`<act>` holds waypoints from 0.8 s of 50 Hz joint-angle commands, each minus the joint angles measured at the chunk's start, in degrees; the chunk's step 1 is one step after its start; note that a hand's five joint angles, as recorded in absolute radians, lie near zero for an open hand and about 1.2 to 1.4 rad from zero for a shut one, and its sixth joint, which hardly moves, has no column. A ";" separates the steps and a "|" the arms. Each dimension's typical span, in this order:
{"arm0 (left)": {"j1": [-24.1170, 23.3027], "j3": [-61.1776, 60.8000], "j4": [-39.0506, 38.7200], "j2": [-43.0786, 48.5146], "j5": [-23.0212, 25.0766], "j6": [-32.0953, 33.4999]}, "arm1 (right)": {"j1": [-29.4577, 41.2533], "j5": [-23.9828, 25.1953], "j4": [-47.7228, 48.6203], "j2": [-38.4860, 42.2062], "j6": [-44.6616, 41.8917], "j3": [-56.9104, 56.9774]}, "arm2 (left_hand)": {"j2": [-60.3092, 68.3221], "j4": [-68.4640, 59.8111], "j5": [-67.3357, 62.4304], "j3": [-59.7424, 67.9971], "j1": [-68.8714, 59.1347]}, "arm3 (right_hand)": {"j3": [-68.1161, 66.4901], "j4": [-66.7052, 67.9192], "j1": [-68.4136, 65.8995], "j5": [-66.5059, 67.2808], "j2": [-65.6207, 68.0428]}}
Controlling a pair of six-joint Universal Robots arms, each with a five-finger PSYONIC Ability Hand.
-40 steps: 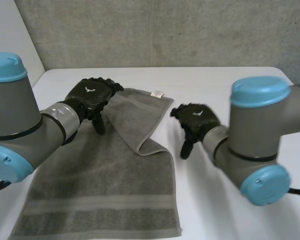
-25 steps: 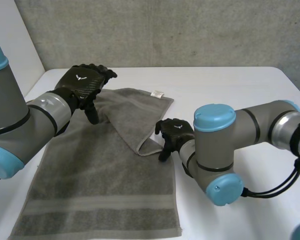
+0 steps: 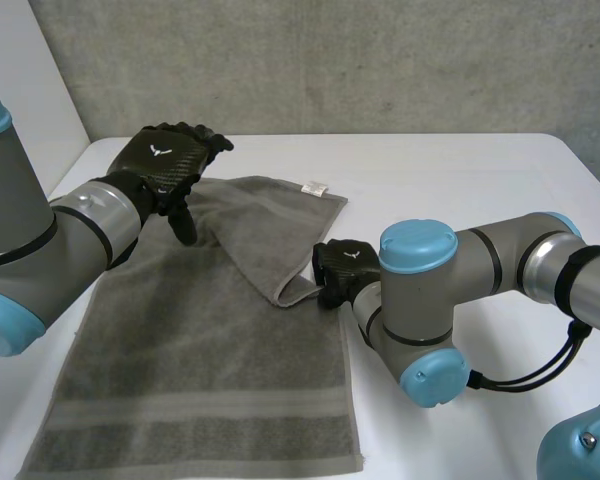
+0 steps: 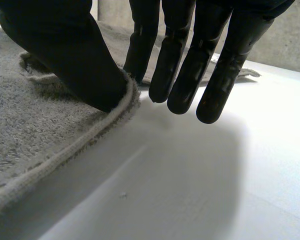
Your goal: Fold the towel.
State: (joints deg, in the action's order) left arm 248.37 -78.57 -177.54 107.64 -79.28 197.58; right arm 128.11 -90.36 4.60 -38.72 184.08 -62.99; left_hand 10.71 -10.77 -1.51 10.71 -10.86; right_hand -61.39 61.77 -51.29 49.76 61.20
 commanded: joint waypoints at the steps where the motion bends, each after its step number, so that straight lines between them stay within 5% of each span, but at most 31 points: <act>1: 0.01 0.00 0.00 -0.06 0.00 0.00 | -0.06 0.19 0.41 0.49 -0.56 -0.03 | 0.85 -0.79 -0.05 0.85 -0.70 | -2.76 2.37 -12.85 4.39 2.94; 4: 0.01 0.00 0.00 -0.06 0.00 0.00 | 0.03 0.27 0.41 0.57 -0.56 -0.03 | 0.85 -0.79 -0.05 0.85 -0.70 | 10.71 -11.10 0.62 -9.08 -10.53; 12: 0.01 -0.09 0.00 -0.06 0.00 0.00 | 0.03 0.01 0.49 0.57 -0.56 -0.03 | 0.85 -0.79 -0.05 0.85 -0.70 | 9.76 -10.15 -0.34 -8.13 -9.58; 14: 0.01 -0.09 0.00 -0.06 0.00 0.00 | 0.03 -0.08 0.41 0.57 -0.56 -0.03 | 0.85 -0.79 -0.05 0.85 -0.70 | 7.23 -7.62 -2.87 -5.60 -7.05; 16: 0.01 -0.27 0.00 -0.06 0.00 0.00 | -0.06 -0.16 0.41 0.58 -0.56 -0.20 | 0.85 -0.79 -0.05 0.85 -0.70 | -14.17 13.78 -24.26 15.80 14.35; 22: -0.08 -0.36 -0.09 0.38 0.09 0.00 | -0.06 0.27 0.23 -1.27 -0.65 -0.82 | 0.85 -0.79 -0.05 0.85 -0.70 | -18.61 18.23 -28.71 20.24 18.80; 33: 0.01 2.98 -9.67 6.62 1.76 0.70 | -0.67 4.49 -0.56 -22.10 -5.75 -11.89 | 1.18 -1.13 -0.39 1.18 -1.03 | -18.61 18.23 -28.71 20.24 18.80; 40: -0.96 11.67 -9.59 16.89 9.82 0.97 | -0.85 7.39 -0.73 -30.88 -12.16 -19.62 | 1.52 -1.47 -0.72 1.52 -1.37 | -18.61 18.23 -28.71 20.24 18.80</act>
State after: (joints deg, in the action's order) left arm 248.21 -73.43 -187.83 116.92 -75.79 198.42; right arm 127.27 -84.84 4.06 -63.75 175.97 -77.31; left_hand 10.69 -10.70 -1.51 10.71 -10.86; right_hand -67.56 68.05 -54.48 55.97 66.81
